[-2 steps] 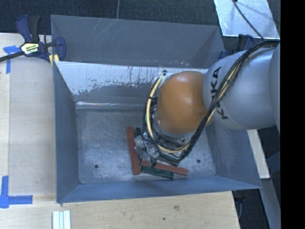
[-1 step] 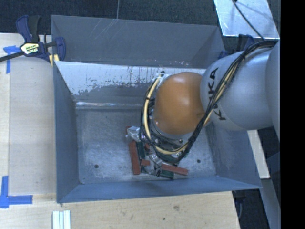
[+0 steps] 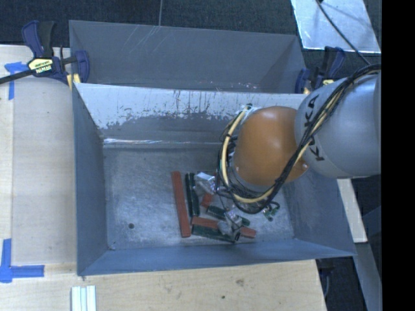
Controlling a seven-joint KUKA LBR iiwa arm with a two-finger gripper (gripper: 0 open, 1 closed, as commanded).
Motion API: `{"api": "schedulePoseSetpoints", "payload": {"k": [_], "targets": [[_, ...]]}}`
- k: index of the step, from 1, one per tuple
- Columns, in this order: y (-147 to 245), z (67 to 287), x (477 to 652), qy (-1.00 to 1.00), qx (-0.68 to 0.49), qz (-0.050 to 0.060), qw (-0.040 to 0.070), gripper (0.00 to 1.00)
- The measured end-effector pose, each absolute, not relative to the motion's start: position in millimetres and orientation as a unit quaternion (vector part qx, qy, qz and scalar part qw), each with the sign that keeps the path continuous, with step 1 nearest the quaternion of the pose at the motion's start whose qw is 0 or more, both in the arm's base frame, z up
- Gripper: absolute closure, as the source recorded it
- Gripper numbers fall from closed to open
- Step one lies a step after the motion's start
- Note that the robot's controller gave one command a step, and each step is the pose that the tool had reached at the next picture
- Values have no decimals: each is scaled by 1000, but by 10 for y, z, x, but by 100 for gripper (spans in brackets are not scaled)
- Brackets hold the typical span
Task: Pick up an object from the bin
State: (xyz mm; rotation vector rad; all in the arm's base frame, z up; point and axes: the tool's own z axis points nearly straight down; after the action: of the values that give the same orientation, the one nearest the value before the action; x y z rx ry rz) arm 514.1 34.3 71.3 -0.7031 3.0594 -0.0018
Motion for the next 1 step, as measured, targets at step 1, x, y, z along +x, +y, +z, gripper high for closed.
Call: {"api": "schedulePoseSetpoints", "payload": {"k": [1], "targets": [[213, 733, 5760, 978, -208, -1, 4, 0]]}}
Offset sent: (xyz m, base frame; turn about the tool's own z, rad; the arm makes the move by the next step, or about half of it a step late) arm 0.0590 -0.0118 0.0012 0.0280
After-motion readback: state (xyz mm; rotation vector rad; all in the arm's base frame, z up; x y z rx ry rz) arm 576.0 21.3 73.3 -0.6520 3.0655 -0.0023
